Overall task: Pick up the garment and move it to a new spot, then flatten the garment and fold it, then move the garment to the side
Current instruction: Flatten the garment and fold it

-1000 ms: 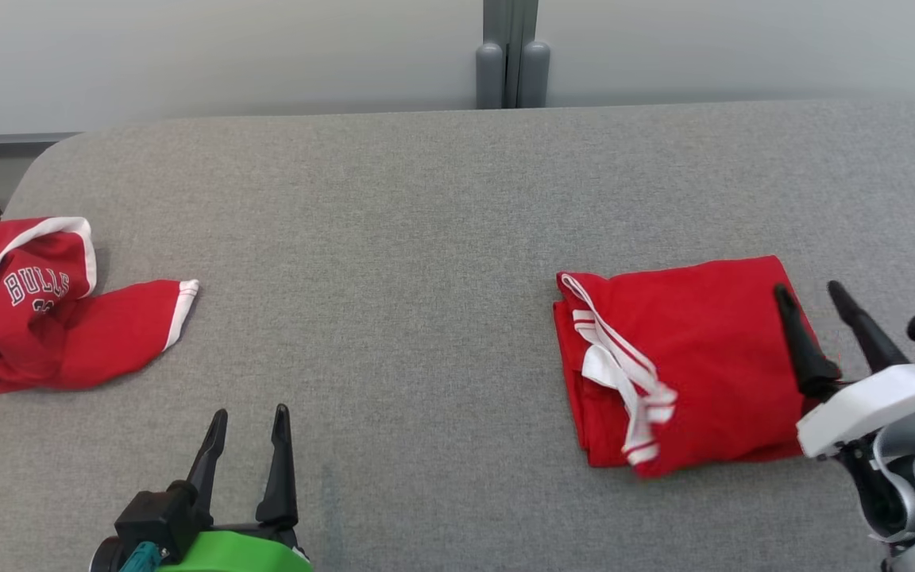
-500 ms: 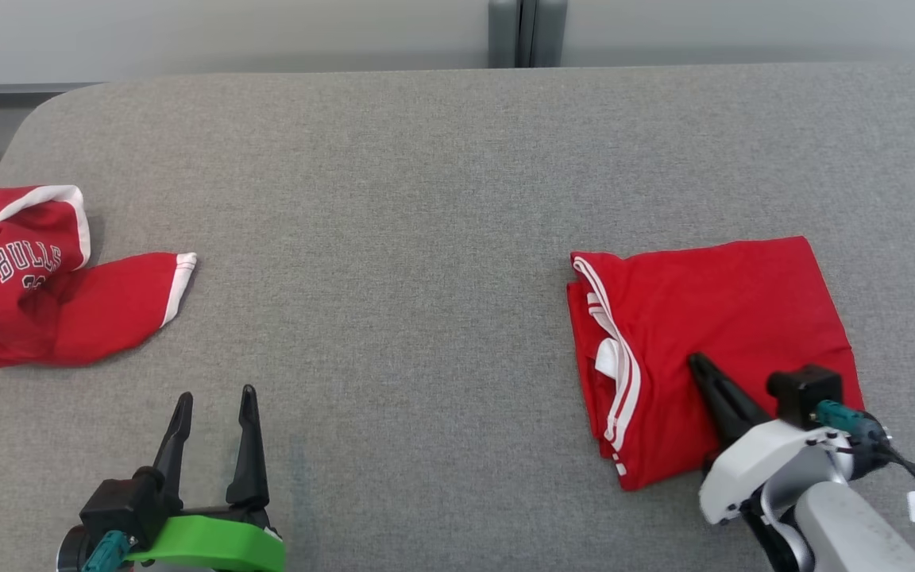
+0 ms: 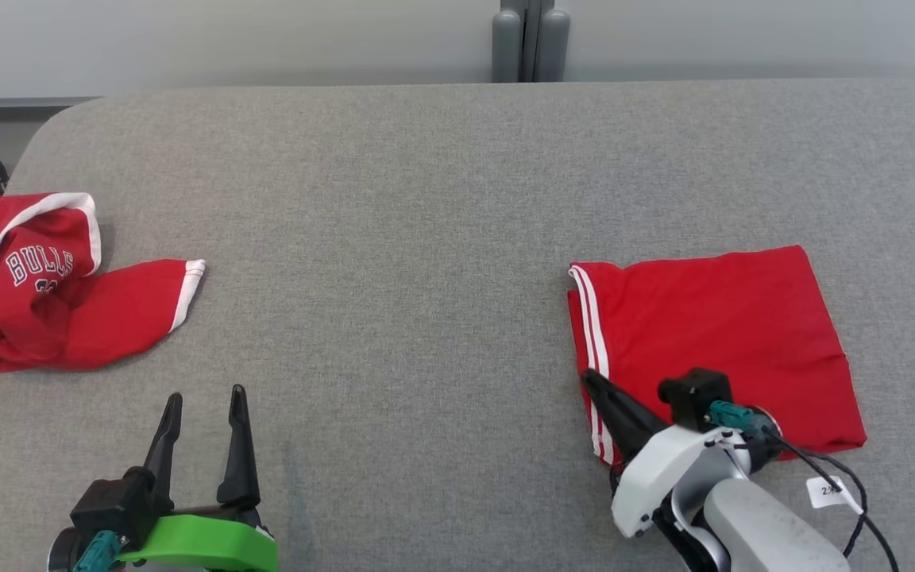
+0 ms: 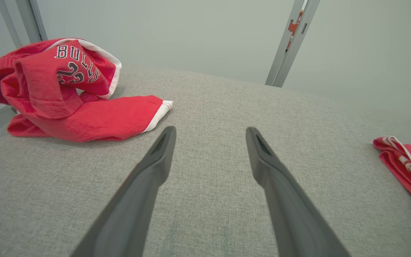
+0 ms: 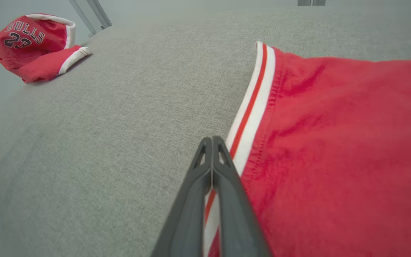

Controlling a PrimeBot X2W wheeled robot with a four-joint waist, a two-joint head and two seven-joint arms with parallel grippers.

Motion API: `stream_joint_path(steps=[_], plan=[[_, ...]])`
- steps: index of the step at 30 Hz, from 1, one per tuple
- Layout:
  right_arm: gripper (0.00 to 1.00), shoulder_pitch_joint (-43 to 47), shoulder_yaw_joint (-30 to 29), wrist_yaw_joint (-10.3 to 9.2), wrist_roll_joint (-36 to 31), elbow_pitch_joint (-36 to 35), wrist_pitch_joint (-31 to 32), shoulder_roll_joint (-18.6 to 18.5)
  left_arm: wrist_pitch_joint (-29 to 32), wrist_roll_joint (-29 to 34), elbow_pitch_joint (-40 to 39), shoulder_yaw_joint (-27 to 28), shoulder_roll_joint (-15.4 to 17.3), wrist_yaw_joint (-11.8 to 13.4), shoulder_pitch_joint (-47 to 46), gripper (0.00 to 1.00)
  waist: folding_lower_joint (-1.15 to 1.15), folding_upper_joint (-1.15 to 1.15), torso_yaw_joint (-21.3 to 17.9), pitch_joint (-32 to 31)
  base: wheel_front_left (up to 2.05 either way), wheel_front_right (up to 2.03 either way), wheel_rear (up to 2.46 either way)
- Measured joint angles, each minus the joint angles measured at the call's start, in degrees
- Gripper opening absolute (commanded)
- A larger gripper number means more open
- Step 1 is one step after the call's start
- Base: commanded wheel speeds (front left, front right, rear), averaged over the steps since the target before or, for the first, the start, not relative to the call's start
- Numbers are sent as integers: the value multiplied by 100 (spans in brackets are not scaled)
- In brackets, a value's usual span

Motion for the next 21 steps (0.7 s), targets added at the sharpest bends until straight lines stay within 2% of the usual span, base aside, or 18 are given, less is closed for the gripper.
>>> stream_joint_path(steps=[3,4,5,6,7,14,21], plan=[[0,-9,-227,0,53,-180,-180,-142,0,33,1,44,0,0,38,100,0,0,-14,-81,0,0,0],[16,4,-398,0,49,-289,-240,-212,0,35,1,63,0,-1,66,100,0,0,-23,-115,0,0,0],[45,51,-581,0,23,-409,-285,-291,0,44,3,76,0,-4,113,100,0,0,-33,-153,0,0,0],[65,115,-772,0,-26,-503,-303,-354,0,48,9,85,0,-9,158,100,0,0,-44,-185,0,0,0],[100,231,-1006,0,-120,-632,-334,-434,0,60,32,86,0,-25,215,100,0,0,-61,-226,0,0,0],[100,1212,-2458,1,-703,-1521,-366,-659,0,156,218,75,-1,-134,588,100,0,0,-235,-535,0,0,0],[100,1987,-3087,1,-817,-1537,-366,-715,0,154,149,193,0,-177,781,100,0,0,-399,-820,0,0,0]])
